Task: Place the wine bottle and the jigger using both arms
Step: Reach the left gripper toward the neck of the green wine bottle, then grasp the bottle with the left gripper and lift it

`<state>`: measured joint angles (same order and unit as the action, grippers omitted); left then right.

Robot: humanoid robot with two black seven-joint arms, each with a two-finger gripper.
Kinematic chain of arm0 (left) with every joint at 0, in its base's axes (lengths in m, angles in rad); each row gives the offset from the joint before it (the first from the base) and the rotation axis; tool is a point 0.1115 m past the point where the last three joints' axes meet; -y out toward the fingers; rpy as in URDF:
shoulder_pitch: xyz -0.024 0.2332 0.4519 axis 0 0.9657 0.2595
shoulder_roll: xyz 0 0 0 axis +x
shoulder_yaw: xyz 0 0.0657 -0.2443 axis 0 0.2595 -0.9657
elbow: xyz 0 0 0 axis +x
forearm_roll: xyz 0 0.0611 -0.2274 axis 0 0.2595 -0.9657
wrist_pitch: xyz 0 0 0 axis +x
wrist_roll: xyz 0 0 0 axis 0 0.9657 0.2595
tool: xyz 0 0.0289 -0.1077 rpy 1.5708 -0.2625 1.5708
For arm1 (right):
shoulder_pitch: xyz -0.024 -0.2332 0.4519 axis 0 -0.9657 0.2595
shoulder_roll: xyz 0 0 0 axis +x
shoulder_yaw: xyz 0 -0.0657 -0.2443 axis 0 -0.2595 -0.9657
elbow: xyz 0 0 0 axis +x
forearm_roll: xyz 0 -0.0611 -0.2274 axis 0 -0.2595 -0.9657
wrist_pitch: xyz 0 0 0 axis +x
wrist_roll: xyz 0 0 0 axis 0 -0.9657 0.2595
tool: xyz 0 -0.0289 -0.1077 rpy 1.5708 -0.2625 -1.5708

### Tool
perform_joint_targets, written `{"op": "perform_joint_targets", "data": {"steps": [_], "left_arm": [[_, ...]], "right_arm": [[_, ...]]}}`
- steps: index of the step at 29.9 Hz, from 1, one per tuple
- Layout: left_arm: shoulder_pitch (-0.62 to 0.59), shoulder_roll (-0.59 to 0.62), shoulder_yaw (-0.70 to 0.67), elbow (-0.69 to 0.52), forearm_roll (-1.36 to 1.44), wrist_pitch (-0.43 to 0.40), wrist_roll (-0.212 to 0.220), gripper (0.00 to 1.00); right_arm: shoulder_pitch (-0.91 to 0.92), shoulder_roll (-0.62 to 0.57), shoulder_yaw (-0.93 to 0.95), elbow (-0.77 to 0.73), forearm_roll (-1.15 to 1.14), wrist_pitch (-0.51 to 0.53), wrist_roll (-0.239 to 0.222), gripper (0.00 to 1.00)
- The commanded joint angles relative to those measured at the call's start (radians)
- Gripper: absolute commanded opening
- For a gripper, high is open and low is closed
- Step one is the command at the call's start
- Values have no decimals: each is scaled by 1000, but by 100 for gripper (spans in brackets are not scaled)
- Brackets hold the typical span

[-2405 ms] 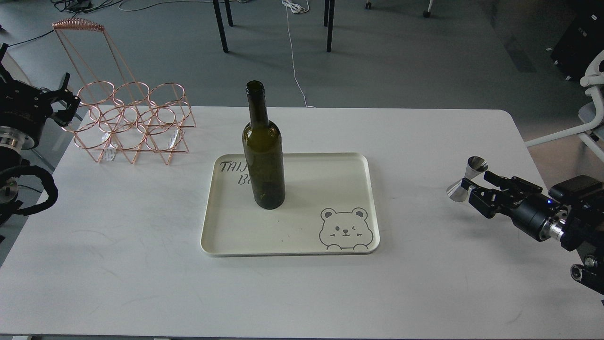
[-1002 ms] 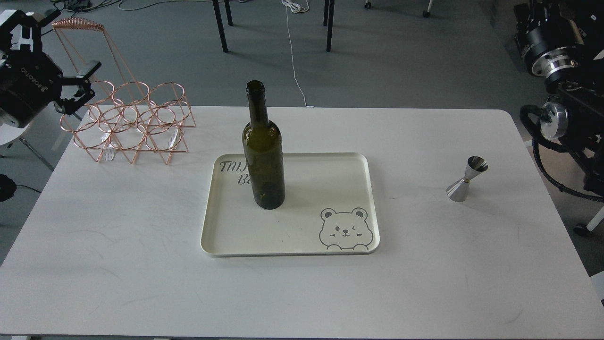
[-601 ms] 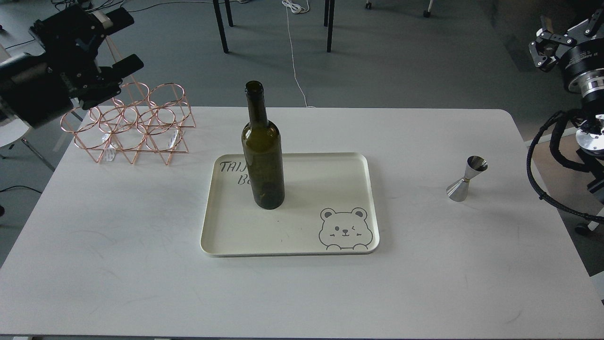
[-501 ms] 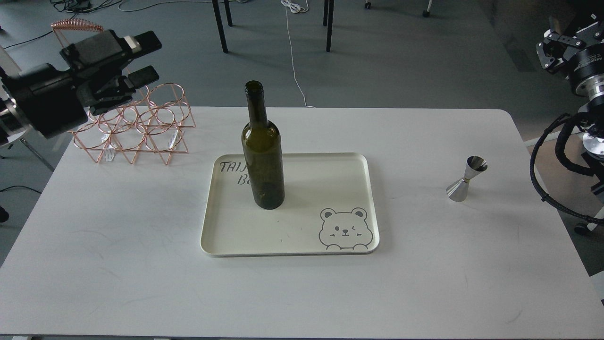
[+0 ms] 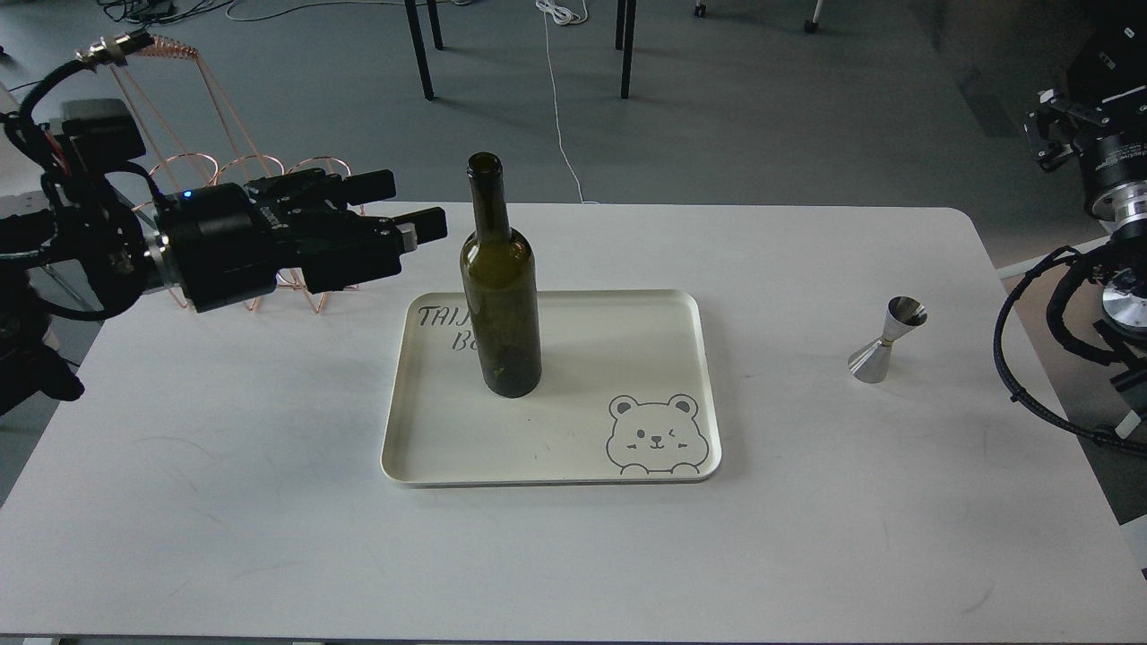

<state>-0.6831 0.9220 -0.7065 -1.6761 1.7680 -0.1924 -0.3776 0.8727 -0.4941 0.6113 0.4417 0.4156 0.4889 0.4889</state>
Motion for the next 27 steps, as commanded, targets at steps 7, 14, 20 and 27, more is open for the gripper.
{"op": "perform_joint_targets", "data": {"steps": [7,14,20,27], "left_arm": [[7,-156,9,116,153,123,12,97],[11,-242,22,200,153,125,12,97],[14,-250,53,208,150,148,14,95],[14,-281,53,245,150,151,16,80]], "right_arm": [[2,-1,-2,2,0,0,0,98],[0,0,-2,2,-1,0,0,98],[0,-1,-5,-1,-3,0,0,98],[-1,-1,-5,0,-3,0,0,98]]}}
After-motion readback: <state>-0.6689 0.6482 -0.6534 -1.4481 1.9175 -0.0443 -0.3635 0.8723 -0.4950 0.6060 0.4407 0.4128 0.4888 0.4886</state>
